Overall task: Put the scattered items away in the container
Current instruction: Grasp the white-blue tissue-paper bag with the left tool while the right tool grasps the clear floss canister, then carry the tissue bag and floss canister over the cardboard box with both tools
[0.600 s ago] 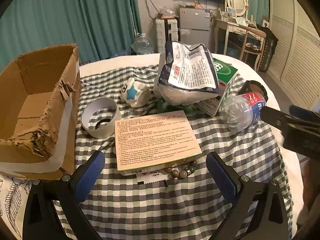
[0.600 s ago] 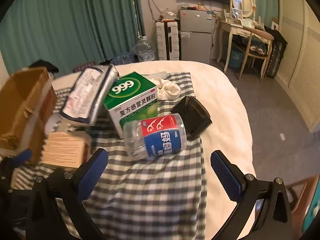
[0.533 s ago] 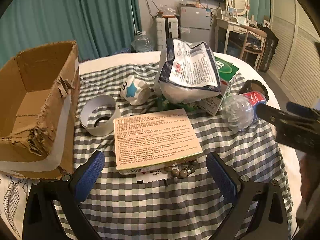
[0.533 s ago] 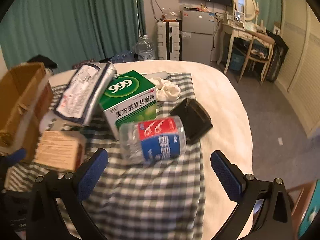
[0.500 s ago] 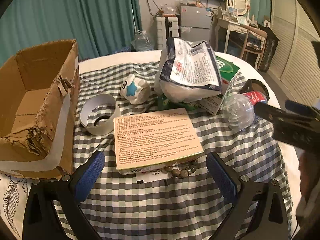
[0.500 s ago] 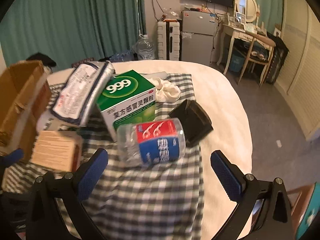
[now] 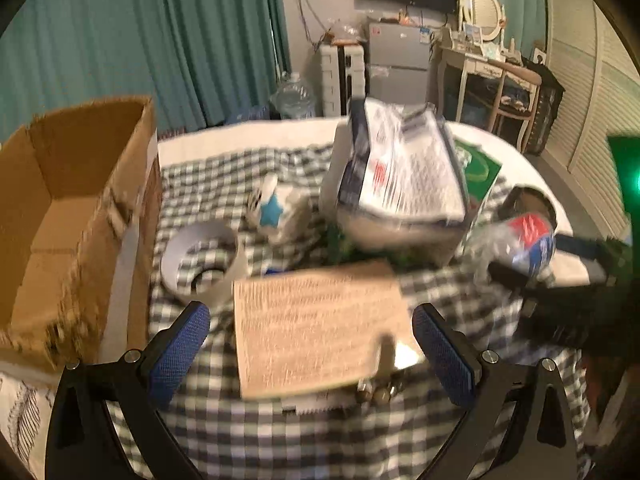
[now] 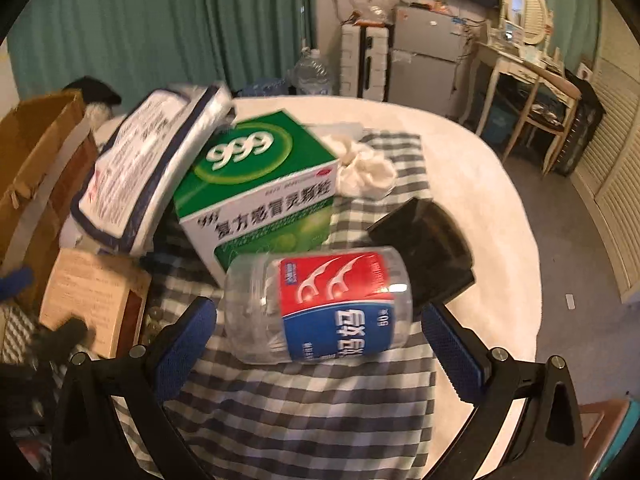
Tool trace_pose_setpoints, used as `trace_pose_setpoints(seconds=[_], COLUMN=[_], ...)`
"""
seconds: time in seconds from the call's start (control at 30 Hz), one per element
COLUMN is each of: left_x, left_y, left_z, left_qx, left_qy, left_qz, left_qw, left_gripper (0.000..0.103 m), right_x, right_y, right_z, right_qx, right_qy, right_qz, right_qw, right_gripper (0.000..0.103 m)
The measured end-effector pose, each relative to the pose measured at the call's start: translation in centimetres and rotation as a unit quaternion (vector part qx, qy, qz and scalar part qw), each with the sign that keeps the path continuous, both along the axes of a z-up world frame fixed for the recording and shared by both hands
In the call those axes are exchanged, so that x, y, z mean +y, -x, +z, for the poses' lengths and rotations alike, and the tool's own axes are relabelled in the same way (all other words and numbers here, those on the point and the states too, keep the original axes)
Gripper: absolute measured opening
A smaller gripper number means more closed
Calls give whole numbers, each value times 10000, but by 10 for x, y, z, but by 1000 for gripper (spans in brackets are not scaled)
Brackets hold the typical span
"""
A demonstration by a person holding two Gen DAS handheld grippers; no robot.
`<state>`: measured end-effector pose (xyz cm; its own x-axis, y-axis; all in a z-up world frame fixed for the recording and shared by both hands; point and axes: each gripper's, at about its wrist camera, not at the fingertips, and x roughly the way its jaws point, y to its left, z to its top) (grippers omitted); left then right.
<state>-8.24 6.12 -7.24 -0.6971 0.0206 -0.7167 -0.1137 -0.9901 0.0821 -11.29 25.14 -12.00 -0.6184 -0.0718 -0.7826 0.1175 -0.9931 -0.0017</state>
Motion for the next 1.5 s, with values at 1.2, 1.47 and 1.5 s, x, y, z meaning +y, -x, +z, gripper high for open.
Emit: trace_pose_setpoints(seconds=[1.2, 1.47, 1.5], left_x=[19, -11, -15], left_y=[49, 15, 10], left_z=[29, 81, 88], left_qx=[189, 333, 360], left_qy=[-279, -563, -606], left_qz=[-1106, -827, -778], left_qw=[9933, 9944, 9945], left_gripper=[31, 31, 31], right_x=[0, -3, -5], right_y=[-25, -67, -74], right_z=[14, 66, 74], right_qx=[20, 331, 392], right_qy=[407, 547, 542], right_qz=[-215, -254, -232], right_qw=[9989, 9976, 9975], right_gripper=[90, 90, 90])
